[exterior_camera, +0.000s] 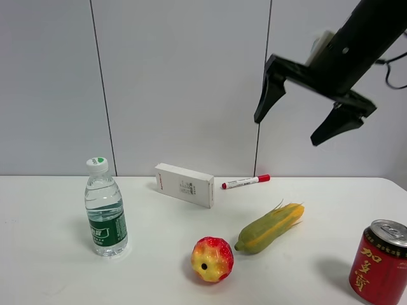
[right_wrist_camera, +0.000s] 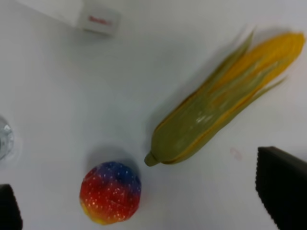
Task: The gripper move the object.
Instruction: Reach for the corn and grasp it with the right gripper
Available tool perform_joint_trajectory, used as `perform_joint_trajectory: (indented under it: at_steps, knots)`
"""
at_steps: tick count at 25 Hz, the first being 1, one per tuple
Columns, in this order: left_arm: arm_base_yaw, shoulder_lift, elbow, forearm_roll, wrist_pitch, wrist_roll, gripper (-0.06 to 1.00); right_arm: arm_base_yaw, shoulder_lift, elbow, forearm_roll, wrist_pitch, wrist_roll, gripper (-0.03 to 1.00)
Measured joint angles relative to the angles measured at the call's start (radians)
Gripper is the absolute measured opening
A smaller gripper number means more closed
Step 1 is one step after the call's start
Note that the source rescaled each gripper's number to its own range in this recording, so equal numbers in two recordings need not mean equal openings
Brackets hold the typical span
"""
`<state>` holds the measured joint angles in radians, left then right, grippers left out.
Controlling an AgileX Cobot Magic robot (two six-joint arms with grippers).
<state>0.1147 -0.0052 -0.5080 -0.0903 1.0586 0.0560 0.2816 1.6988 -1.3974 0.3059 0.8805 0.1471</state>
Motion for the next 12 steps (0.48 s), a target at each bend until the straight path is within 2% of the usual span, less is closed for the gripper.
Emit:
perform_joint_trajectory:
  at_steps: [3,7,9,12]
  knots:
    - [0.0,0.0,0.0,0.0,0.0,0.0,1.0,0.006,0.109,-0.022,-0.067,0.01,0.136,1.0]
    - [0.0,0.0,0.0,0.0,0.0,0.0,1.0,0.016,0.202,-0.045,-0.203,0.013,0.378,1.0]
    - [0.0,0.0,0.0,0.0,0.0,0.0,1.0,0.028,0.223,-0.057,-0.252,-0.013,0.479,1.0]
    - [0.0,0.0,0.0,0.0,0.0,0.0,1.0,0.05,0.242,-0.065,-0.271,-0.074,0.578,1.0]
